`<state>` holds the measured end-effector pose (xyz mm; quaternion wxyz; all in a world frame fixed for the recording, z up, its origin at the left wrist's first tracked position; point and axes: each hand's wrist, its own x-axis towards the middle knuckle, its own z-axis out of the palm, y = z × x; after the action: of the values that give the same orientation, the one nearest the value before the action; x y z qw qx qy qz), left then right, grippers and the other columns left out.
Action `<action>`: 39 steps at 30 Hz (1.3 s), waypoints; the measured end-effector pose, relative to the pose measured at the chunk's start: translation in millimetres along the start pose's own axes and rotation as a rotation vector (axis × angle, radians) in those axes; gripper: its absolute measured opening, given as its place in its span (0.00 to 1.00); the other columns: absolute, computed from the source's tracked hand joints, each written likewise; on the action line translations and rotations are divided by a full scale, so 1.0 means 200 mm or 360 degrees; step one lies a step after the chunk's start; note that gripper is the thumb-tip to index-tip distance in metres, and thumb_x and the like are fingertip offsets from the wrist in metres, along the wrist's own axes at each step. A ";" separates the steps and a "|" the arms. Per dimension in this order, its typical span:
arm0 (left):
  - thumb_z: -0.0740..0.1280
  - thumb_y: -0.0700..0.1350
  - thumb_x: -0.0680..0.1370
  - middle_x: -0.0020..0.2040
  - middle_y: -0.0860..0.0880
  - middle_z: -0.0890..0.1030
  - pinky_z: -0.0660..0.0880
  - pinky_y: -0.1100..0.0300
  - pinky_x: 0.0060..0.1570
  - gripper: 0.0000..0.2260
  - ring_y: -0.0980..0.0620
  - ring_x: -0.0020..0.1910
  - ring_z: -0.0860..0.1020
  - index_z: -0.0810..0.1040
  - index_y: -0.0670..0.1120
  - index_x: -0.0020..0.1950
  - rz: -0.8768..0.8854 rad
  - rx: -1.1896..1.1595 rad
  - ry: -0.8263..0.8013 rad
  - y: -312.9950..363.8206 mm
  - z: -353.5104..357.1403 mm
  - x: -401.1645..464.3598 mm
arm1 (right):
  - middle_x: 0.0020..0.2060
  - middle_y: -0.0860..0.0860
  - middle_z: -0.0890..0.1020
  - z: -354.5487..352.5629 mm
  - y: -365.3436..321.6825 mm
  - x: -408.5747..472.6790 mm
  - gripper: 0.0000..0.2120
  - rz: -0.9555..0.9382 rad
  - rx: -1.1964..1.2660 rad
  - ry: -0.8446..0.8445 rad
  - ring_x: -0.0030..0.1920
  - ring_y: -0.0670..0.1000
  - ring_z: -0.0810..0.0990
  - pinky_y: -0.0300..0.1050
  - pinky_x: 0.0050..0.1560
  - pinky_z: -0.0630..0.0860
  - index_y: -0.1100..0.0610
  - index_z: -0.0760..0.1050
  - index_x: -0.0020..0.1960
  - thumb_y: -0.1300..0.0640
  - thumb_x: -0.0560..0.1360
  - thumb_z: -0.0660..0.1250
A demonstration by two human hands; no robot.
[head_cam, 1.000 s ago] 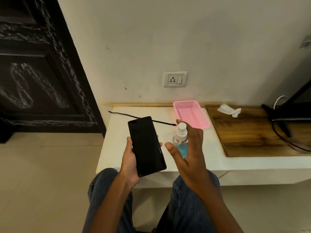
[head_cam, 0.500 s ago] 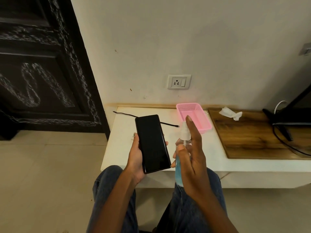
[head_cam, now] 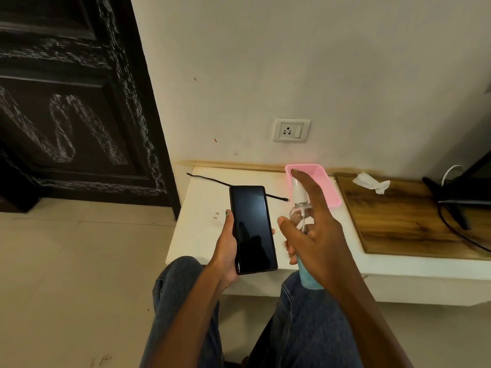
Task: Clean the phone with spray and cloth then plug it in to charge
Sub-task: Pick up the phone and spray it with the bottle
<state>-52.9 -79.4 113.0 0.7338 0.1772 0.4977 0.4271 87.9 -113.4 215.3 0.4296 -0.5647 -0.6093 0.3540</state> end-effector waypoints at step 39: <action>0.48 0.69 0.76 0.49 0.45 0.86 0.80 0.53 0.46 0.31 0.46 0.48 0.84 0.86 0.53 0.46 0.0064 -0.0111 -0.0149 -0.01 -0.05 0.07 | 0.42 0.46 0.76 0.07 0.04 -0.22 0.31 -0.0098 -0.0428 -0.0094 0.32 0.42 0.75 0.27 0.33 0.71 0.28 0.54 0.62 0.58 0.75 0.65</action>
<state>-58.3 -69.8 99.3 0.7534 0.1813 0.4440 0.4499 77.4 -155.9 196.9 0.3426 -0.5875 -0.6807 0.2723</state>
